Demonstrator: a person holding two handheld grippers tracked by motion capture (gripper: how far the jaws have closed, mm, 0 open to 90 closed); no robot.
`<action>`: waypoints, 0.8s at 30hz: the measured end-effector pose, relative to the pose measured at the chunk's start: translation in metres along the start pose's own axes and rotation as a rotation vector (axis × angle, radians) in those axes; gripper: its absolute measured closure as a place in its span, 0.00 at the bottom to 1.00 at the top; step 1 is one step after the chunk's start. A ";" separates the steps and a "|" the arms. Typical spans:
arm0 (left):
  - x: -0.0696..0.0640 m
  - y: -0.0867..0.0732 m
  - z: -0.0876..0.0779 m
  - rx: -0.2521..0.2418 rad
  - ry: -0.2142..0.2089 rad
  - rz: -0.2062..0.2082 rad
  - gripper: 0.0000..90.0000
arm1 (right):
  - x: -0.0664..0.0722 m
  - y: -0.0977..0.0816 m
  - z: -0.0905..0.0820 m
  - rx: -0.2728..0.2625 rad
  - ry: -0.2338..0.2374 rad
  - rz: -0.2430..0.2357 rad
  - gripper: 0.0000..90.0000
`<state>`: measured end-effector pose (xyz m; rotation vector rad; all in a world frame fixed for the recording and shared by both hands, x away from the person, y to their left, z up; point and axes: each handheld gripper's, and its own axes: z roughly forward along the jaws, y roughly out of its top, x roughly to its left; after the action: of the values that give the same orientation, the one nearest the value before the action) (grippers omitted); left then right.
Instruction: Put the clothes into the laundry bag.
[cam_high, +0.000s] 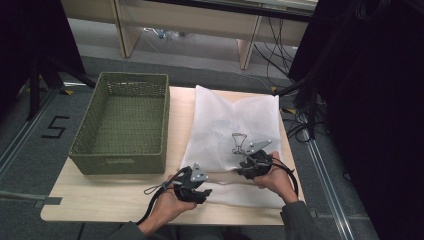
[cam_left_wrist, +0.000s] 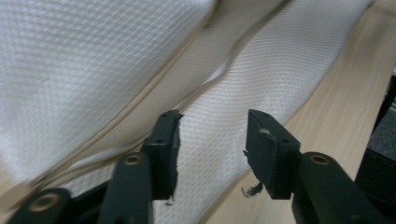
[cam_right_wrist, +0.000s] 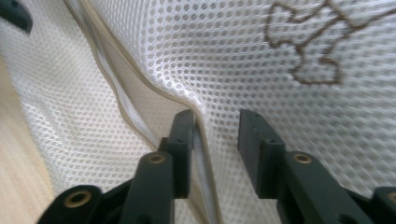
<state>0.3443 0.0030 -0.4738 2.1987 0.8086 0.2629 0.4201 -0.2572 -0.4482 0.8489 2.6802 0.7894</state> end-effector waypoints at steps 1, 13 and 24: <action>0.004 -0.002 -0.004 0.002 0.006 -0.004 0.58 | 0.003 -0.002 -0.005 0.015 -0.005 0.063 0.70; 0.026 -0.022 -0.034 0.031 0.077 -0.051 0.49 | -0.012 -0.042 -0.049 -0.101 -0.089 0.191 0.58; 0.039 -0.029 -0.034 0.073 0.125 -0.124 0.43 | -0.011 -0.064 -0.053 -0.063 -0.119 0.229 0.55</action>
<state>0.3462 0.0625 -0.4742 2.2062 1.0338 0.3158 0.3802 -0.3309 -0.4389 1.1631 2.4709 0.8379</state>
